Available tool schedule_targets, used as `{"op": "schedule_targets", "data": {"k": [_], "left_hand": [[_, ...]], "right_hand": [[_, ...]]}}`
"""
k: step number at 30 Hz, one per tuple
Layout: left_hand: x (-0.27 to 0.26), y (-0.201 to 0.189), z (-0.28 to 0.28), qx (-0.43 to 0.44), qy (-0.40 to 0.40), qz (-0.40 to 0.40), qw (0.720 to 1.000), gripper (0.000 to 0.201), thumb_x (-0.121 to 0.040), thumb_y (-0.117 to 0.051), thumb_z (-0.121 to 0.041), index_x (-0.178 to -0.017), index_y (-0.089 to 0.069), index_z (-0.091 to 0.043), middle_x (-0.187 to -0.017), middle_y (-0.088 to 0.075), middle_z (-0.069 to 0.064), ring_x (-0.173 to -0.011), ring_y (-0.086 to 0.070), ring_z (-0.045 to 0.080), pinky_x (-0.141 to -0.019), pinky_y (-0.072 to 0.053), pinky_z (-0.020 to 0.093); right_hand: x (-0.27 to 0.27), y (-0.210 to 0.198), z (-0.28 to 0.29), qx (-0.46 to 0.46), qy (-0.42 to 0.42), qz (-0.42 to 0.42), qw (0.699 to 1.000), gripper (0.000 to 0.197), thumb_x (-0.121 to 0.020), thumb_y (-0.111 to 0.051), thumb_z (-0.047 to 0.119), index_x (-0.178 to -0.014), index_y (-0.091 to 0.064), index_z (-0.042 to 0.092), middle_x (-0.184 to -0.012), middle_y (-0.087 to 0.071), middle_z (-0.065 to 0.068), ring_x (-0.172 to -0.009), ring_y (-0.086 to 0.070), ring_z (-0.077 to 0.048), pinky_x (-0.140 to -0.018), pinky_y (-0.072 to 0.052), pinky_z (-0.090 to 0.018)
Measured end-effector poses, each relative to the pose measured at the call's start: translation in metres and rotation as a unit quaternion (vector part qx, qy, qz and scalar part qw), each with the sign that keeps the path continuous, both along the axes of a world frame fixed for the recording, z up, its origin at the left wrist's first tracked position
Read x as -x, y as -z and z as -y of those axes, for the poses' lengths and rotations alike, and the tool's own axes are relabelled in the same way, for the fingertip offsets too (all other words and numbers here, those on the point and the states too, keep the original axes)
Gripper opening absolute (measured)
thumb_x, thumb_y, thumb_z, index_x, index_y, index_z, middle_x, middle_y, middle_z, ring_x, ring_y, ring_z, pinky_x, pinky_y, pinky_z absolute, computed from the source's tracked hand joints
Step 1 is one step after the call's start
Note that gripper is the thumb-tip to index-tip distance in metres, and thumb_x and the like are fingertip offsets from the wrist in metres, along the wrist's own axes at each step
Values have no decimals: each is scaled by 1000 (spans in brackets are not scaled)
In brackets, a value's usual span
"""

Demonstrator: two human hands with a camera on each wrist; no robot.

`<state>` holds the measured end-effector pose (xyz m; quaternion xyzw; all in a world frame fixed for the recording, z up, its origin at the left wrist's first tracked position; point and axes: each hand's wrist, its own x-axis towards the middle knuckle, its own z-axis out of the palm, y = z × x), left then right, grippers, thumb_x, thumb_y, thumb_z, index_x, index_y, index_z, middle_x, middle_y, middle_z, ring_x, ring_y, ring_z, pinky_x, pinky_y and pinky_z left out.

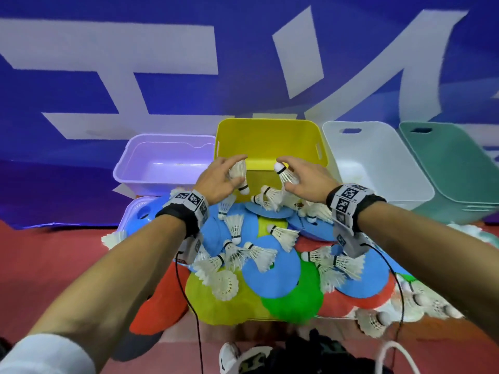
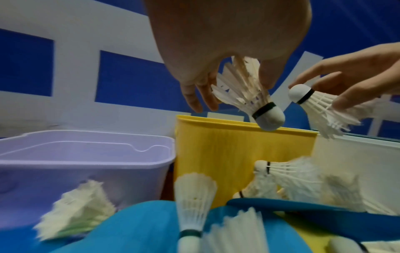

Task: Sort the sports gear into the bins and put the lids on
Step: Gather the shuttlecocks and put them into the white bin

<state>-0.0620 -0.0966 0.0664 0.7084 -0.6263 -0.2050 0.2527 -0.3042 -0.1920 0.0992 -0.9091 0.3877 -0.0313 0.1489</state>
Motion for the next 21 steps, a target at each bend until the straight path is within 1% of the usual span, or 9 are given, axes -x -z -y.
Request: {"op": "schedule_targets", "data": {"k": [3, 5, 8, 11, 13, 16, 18, 20, 21], "left_hand": [[37, -6, 22, 4, 32, 7, 999, 51, -93, -59, -43, -140, -38, -43, -133, -49, 8, -119, -51, 27, -98, -43, 44], [65, -10, 38, 12, 49, 8, 999, 51, -91, -61, -46, -137, -38, -42, -133, -51, 5, -123, -50, 26, -97, -44, 45], [110, -19, 60, 25, 64, 2, 998, 53, -90, -62, -47, -137, -38, -39, -136, -52, 2, -124, -50, 22, -96, -45, 42], [153, -24, 81, 39, 93, -3, 995, 55, -91, -63, -44, -139, -38, -33, -139, -51, 2, -125, -50, 20, -96, -47, 40], [179, -24, 95, 45, 113, 1, 993, 56, -91, -63, -44, -139, -37, -30, -139, -52, 3, -123, -52, 20, -93, -47, 37], [214, -20, 116, 44, 133, -5, 990, 57, -91, -63, -43, -139, -36, -30, -139, -53, 4, -119, -55, 22, -92, -48, 37], [232, -15, 128, 28, 147, -10, 989, 63, -91, -63, -43, -144, -30, -32, -146, -47, 5, -126, -51, 25, -98, -47, 41], [243, -7, 138, 9, 151, 5, 988, 71, -91, -62, -43, -150, -23, -32, -155, -36, 1, -137, -41, 24, -109, -39, 45], [246, -3, 141, 5, 147, 18, 989, 73, -92, -62, -43, -151, -22, -30, -157, -32, 0, -140, -36, 24, -112, -34, 45]], "right_hand": [[42, -7, 11, 0, 62, 24, 998, 61, -87, -63, 34, -141, -33, 28, -123, -62, -8, -99, -61, -33, -78, -49, -39], [72, -9, 19, 5, 106, 38, 994, 62, -86, -63, 33, -139, -33, 26, -122, -62, -10, -97, -62, -36, -77, -48, -38], [114, -9, 30, 16, 160, 55, 985, 59, -87, -62, 33, -138, -34, 24, -126, -61, -10, -99, -61, -37, -79, -44, -37], [155, -6, 38, 18, 195, 62, 979, 59, -88, -61, 32, -139, -33, 23, -128, -60, -8, -99, -62, -37, -81, -46, -39], [181, -3, 43, 21, 211, 68, 975, 57, -90, -59, 32, -139, -32, 22, -130, -59, -8, -98, -62, -38, -82, -47, -40], [210, 3, 53, 20, 228, 77, 970, 58, -94, -57, 31, -144, -28, 23, -137, -54, -11, -104, -61, -40, -85, -48, -44], [225, 8, 61, 12, 234, 63, 970, 66, -96, -55, 33, -150, -19, 25, -141, -50, -13, -110, -59, -40, -89, -48, -46], [234, 15, 68, 3, 236, 43, 971, 72, -96, -54, 39, -153, -12, 25, -143, -47, -15, -116, -56, -39, -93, -47, -47], [237, 18, 70, 2, 234, 35, 972, 73, -96, -53, 41, -154, -12, 25, -144, -46, -16, -119, -55, -38, -95, -46, -47]]}}
